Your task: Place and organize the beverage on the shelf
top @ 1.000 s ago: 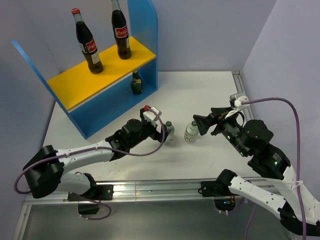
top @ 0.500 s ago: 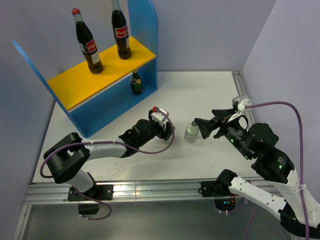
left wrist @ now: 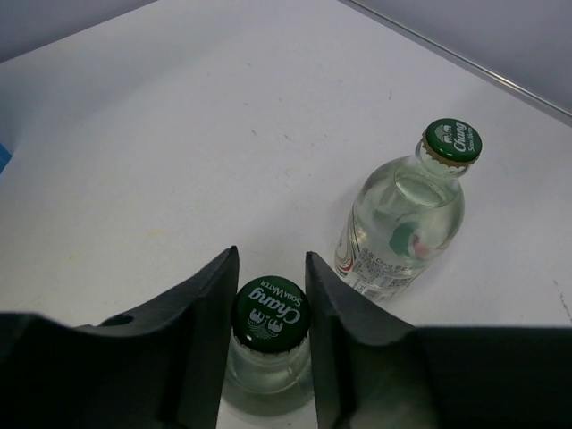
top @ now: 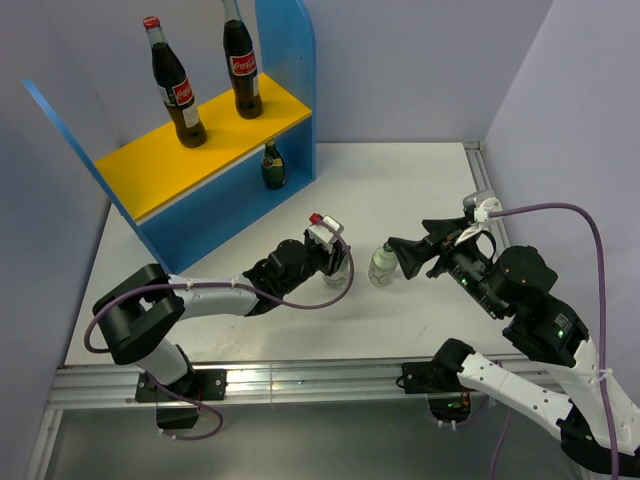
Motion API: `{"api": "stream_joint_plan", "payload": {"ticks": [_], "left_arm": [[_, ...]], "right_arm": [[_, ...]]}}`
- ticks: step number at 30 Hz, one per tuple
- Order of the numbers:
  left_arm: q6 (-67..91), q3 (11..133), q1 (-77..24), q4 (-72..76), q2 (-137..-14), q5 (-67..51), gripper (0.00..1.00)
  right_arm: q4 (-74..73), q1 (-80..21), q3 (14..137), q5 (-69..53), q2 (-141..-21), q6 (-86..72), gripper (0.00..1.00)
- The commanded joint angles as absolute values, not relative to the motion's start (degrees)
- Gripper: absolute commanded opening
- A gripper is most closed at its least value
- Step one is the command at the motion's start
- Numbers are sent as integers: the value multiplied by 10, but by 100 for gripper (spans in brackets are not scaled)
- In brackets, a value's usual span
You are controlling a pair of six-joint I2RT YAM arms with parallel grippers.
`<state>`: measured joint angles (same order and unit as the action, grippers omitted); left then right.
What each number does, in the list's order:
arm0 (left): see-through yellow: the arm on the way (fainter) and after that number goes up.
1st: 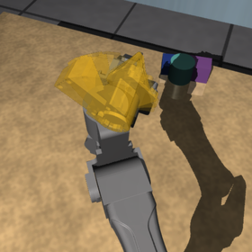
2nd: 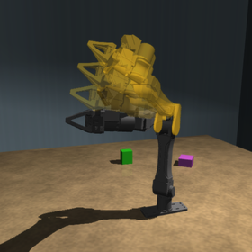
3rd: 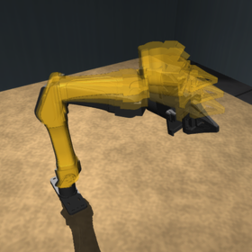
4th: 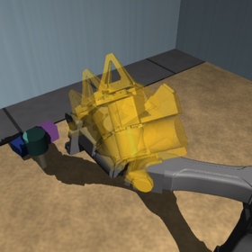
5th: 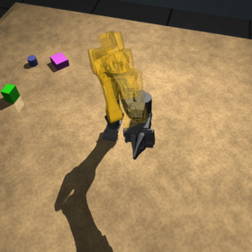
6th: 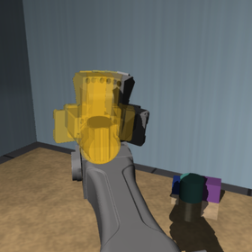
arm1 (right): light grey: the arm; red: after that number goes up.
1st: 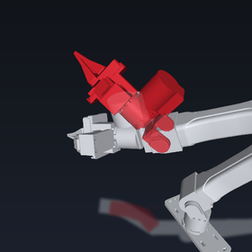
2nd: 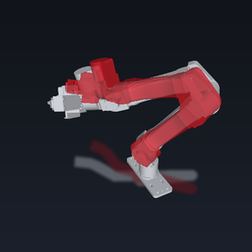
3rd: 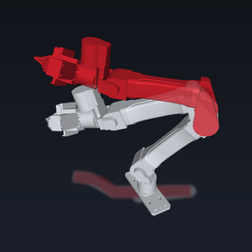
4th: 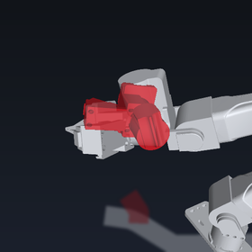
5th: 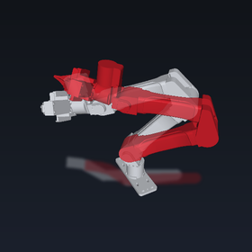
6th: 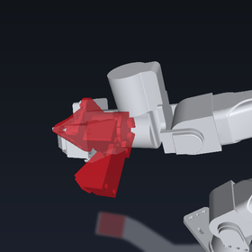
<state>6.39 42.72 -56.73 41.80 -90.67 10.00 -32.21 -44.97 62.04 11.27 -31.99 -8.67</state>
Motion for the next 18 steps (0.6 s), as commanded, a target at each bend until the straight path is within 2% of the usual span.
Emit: {"api": "stream_joint_plan", "payload": {"ticks": [1, 2, 3, 7, 9, 15, 18], "left_arm": [[60, 450, -572, 439, -913, 103, 38], [61, 452, -573, 432, -913, 103, 28], [62, 453, -574, 428, -914, 104, 24], [70, 441, -577, 425, -904, 117, 20], [76, 438, -577, 422, -893, 128, 0], [98, 472, -577, 311, -819, 214, 0], [108, 492, -577, 241, -771, 240, 0]], "right_arm": [[-308, -446, 625, 110, -322, -77, 88], [-307, -446, 622, 112, -321, -77, 88], [-305, -446, 621, 112, -321, -77, 88], [-298, -446, 614, 112, -323, -80, 88], [-290, -446, 606, 113, -325, -83, 88], [-239, -446, 563, 118, -332, -89, 88], [-199, -446, 536, 63, -335, -81, 88]]}}
